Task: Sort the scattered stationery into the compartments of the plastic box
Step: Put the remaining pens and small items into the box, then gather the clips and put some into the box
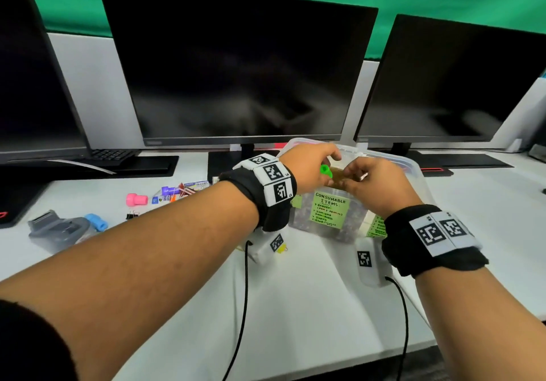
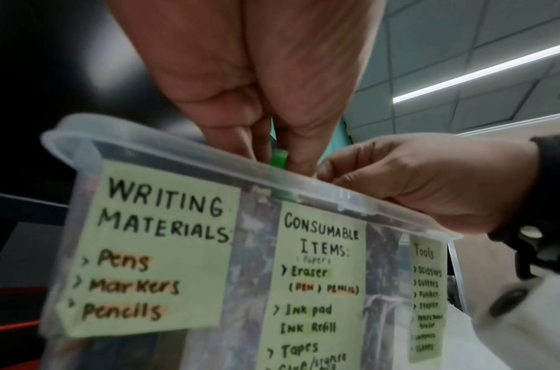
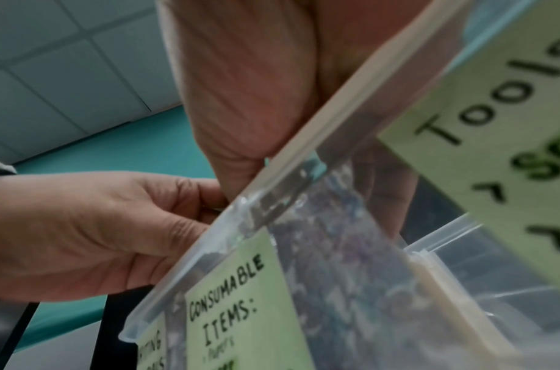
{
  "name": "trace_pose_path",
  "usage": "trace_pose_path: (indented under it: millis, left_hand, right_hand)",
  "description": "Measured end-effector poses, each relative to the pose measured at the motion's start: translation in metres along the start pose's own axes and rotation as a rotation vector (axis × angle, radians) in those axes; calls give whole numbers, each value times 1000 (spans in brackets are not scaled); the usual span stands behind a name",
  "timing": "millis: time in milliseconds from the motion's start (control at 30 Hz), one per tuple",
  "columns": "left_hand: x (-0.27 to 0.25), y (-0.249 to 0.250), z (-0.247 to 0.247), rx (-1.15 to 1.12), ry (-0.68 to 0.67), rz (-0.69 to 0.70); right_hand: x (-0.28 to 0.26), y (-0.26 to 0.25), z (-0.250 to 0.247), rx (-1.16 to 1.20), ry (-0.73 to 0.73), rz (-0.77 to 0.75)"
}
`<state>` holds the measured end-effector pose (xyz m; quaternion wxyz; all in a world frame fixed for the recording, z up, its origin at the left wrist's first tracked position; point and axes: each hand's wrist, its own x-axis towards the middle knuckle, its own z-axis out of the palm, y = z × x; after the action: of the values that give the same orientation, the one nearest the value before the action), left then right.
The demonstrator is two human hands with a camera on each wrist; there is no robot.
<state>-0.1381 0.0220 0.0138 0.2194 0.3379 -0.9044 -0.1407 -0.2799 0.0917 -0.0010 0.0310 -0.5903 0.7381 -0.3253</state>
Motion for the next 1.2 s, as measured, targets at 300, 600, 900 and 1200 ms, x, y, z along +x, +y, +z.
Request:
trace_pose_path:
  millis: [300,600,900,1200]
  left_hand:
    - [-47,-44,-40,-38,64,-85]
    - [-105,-110,-61,227,-215,-344]
    - [-151,-159,-82,417,-449,-568]
    - [-180,-182,-76,424,-497,-647]
  right_hand:
    - [-16,-20,2,246,281,-23]
    - [-42,-82,62,-238,-582,-158]
    - [-40,-102,86,-622,-843,-228]
    - [-32,-127,106,-738,-826,-311]
